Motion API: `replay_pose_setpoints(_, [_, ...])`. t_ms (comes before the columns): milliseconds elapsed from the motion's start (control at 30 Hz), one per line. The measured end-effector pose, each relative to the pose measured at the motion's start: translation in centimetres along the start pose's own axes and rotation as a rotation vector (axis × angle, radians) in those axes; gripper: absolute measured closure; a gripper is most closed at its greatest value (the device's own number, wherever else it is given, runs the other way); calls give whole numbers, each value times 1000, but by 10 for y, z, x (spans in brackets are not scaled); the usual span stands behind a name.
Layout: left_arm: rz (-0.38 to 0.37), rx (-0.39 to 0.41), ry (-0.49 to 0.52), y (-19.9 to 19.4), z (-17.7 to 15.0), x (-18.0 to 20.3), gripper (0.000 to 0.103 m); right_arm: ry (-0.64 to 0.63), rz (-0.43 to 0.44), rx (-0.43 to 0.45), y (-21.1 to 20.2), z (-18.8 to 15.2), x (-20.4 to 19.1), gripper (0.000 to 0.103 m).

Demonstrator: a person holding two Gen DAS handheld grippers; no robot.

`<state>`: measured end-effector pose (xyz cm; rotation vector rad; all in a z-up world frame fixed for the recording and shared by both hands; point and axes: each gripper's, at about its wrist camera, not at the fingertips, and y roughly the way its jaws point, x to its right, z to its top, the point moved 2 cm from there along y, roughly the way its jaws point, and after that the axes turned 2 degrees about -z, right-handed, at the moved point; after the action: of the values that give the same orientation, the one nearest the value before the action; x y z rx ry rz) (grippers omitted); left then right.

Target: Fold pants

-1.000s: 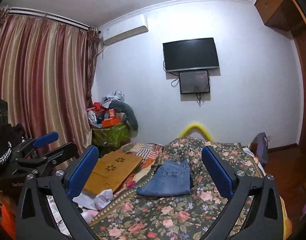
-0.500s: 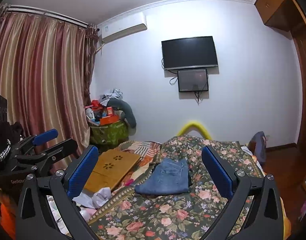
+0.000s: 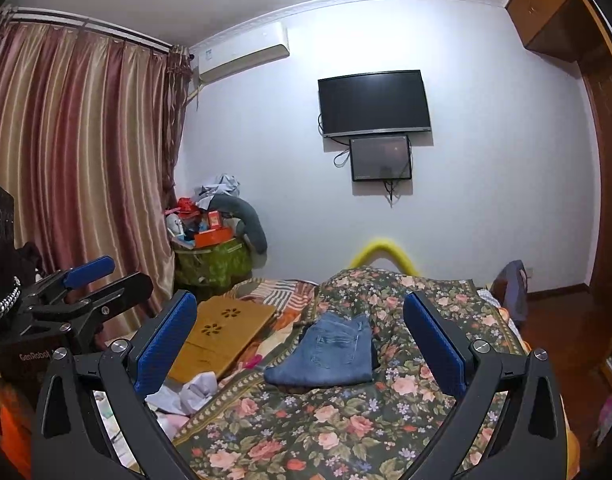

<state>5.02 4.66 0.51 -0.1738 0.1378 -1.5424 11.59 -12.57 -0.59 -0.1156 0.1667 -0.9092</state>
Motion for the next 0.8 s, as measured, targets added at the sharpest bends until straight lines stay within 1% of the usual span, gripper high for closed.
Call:
replay_pose_setpoints(500, [-12,-3,-3,2,-3,5,0,8,-5,0,-1,-1,2,0])
replay_pose_setpoints(667, [-41,-15,-6,3,-3,4,0,6,-9,1,0,-1,2,0])
replay_pose_setpoints(800, [-46,-22,-9,4,-3,4,0,15,-6,1,0,0,3,0])
